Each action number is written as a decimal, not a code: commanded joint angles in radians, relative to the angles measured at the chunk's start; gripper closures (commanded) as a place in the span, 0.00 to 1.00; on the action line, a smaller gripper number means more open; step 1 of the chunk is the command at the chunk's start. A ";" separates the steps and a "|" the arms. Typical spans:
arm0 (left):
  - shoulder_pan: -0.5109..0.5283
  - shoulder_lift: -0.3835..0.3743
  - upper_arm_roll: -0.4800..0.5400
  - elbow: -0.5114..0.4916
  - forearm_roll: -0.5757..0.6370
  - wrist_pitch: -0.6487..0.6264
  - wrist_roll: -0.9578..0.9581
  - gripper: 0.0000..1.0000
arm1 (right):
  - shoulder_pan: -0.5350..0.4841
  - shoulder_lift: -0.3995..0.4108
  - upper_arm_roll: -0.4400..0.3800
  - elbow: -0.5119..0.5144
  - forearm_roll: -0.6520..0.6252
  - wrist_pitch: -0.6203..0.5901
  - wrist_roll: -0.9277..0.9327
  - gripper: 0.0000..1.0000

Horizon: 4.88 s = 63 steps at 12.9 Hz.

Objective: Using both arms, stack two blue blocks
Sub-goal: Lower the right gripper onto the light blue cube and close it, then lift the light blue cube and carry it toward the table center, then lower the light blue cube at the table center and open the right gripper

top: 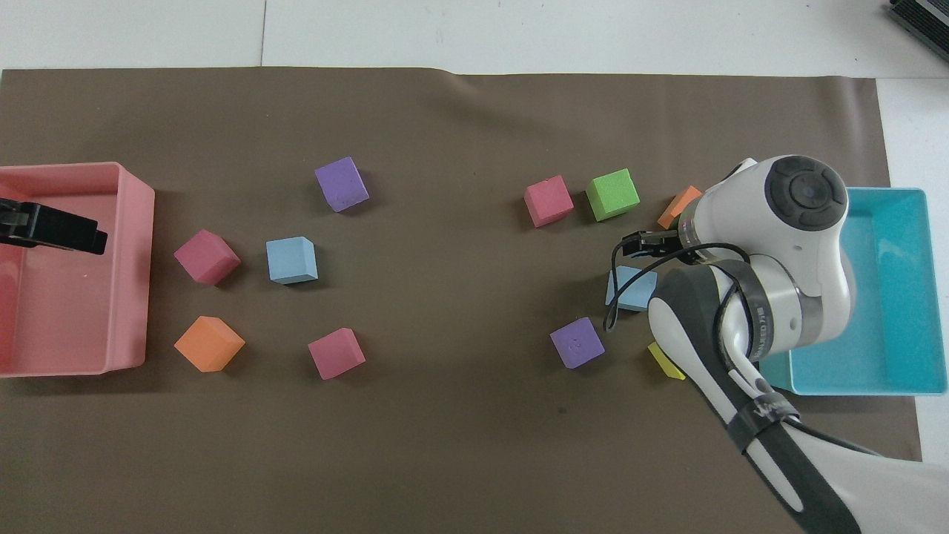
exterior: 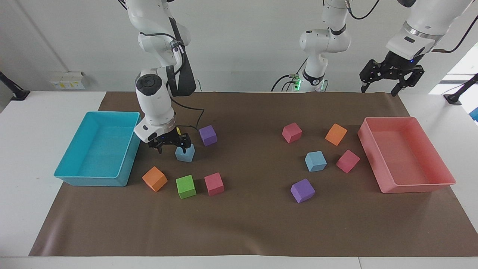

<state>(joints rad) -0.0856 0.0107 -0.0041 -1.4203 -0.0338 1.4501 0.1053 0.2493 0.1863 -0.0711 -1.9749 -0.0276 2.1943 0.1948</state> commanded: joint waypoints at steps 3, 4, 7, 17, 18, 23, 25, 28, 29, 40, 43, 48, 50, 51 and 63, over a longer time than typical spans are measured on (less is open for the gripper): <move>0.009 -0.020 -0.004 -0.023 -0.002 0.001 -0.009 0.00 | 0.024 0.002 0.007 -0.050 -0.006 0.048 0.032 0.00; 0.009 -0.020 -0.004 -0.023 -0.002 0.001 -0.009 0.00 | 0.024 0.004 0.007 -0.053 0.038 0.059 0.026 0.00; 0.007 -0.020 -0.004 -0.023 -0.002 0.001 -0.009 0.00 | 0.037 0.025 0.007 -0.079 0.080 0.110 0.009 0.00; 0.009 -0.020 -0.004 -0.023 -0.002 0.001 -0.009 0.00 | 0.048 0.033 0.005 -0.177 0.081 0.193 -0.003 0.00; 0.009 -0.020 -0.004 -0.023 -0.002 0.001 -0.009 0.00 | 0.048 0.032 0.005 -0.180 0.081 0.196 -0.005 0.00; 0.007 -0.020 -0.004 -0.023 -0.002 0.001 -0.009 0.00 | 0.047 0.044 0.005 -0.180 0.081 0.214 -0.005 0.00; 0.009 -0.020 -0.004 -0.023 -0.002 0.001 -0.009 0.00 | 0.034 0.045 0.004 -0.180 0.081 0.219 -0.006 0.45; 0.009 -0.020 -0.004 -0.023 -0.002 0.001 -0.009 0.00 | 0.039 0.048 0.004 -0.171 0.083 0.214 0.105 1.00; 0.007 -0.020 -0.004 -0.023 -0.002 0.001 -0.009 0.00 | 0.039 0.047 0.004 -0.171 0.083 0.208 0.107 1.00; 0.009 -0.020 -0.004 -0.023 -0.002 0.001 -0.009 0.00 | 0.053 -0.117 0.002 -0.006 0.052 -0.140 0.101 1.00; 0.009 -0.018 -0.004 -0.023 -0.002 0.001 -0.009 0.00 | 0.089 -0.102 0.007 0.054 0.038 -0.185 0.104 1.00; 0.009 -0.020 -0.004 -0.023 -0.002 0.001 -0.009 0.00 | 0.192 -0.038 0.007 0.163 0.055 -0.189 0.144 1.00; 0.009 -0.020 -0.004 -0.023 -0.002 0.001 -0.009 0.00 | 0.247 0.011 0.007 0.218 0.046 -0.189 0.243 1.00; 0.009 -0.020 -0.004 -0.023 -0.002 0.001 -0.009 0.00 | 0.266 0.031 0.008 0.238 0.051 -0.185 0.265 1.00; 0.007 -0.020 -0.001 -0.023 -0.002 -0.002 -0.012 0.00 | 0.482 0.292 0.008 0.358 0.045 -0.024 0.508 1.00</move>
<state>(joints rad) -0.0856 0.0107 -0.0021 -1.4204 -0.0338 1.4500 0.1047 0.7341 0.4629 -0.0616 -1.6161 0.0262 2.1429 0.6863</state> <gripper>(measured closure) 0.000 0.379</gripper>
